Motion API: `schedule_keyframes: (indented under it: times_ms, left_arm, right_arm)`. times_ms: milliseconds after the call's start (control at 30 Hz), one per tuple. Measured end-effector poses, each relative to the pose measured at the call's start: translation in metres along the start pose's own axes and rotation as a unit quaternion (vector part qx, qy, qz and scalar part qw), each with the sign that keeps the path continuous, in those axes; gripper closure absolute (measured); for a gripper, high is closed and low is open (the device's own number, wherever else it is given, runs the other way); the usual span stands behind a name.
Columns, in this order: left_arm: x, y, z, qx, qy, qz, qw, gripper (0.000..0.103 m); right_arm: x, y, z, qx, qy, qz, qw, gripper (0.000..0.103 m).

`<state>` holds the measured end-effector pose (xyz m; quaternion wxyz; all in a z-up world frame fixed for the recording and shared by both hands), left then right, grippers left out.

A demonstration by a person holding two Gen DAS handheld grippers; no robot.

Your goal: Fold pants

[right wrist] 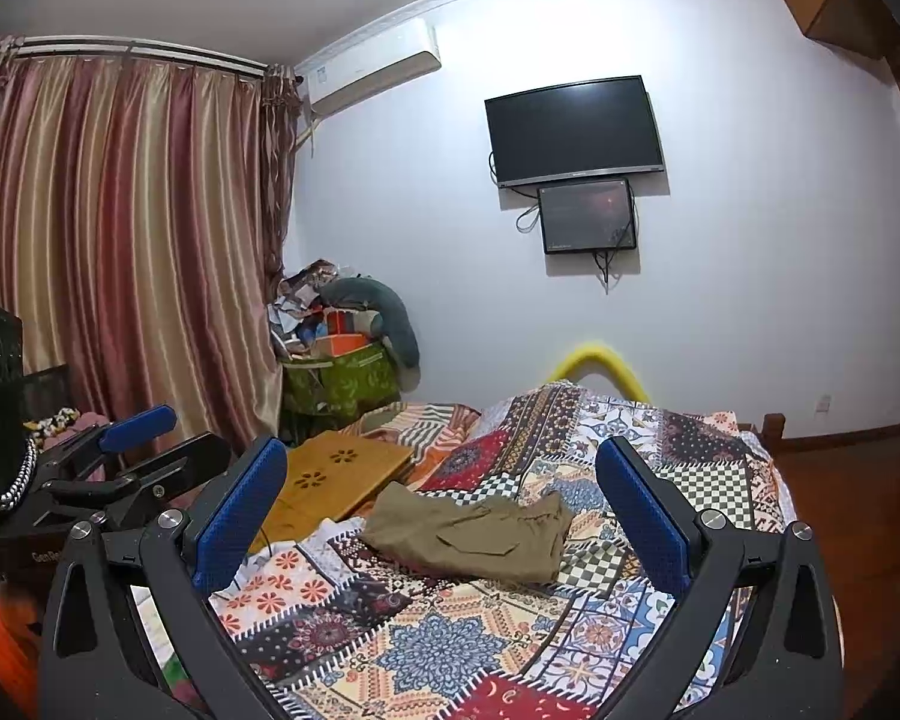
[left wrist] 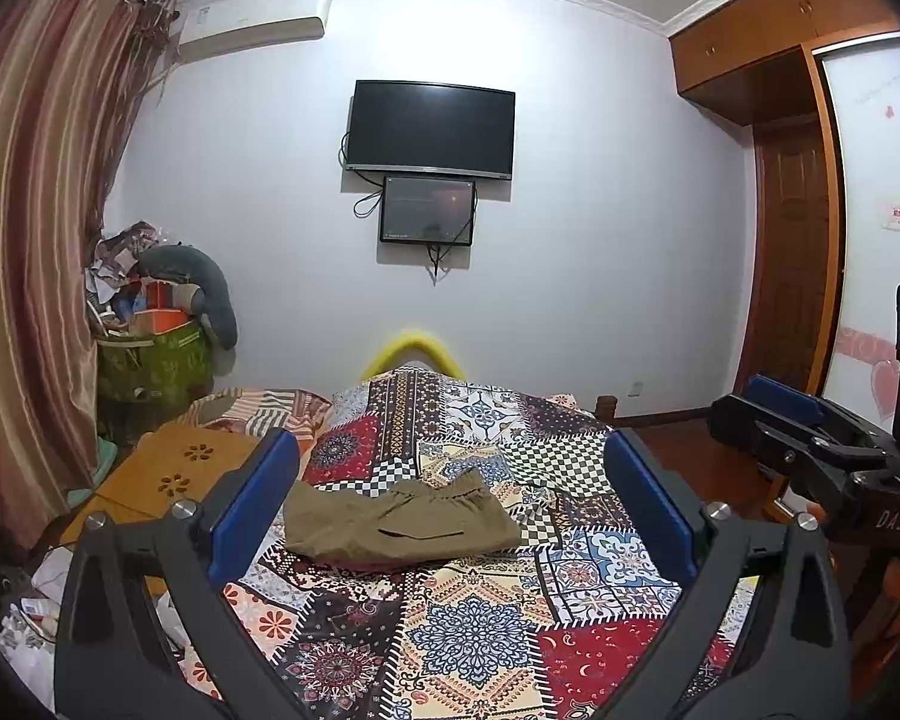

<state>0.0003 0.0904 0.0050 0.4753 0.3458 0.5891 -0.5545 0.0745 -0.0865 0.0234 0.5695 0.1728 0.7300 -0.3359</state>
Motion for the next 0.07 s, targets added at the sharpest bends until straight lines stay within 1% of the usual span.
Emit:
schedule_keyframes:
  times_ms: [67]
  left_arm:
    - [0.0002, 0.0016, -0.0004, 0.000, -0.001, -0.002, 1.0000, 0.001]
  right_arm:
    - [0.0003, 0.0009, 0.0008, -0.001, 0.001, -0.001, 1.000, 0.000]
Point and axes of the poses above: each gripper's, at about its wrist camera, not at the fingertips, and y roughly the way its jaws point, z to its right, x to its underside, the point moved 2 cm from there along y, roughly the way its jaws point, and after that the axes turned 6 degrees about -z, right-handed, at the moved point
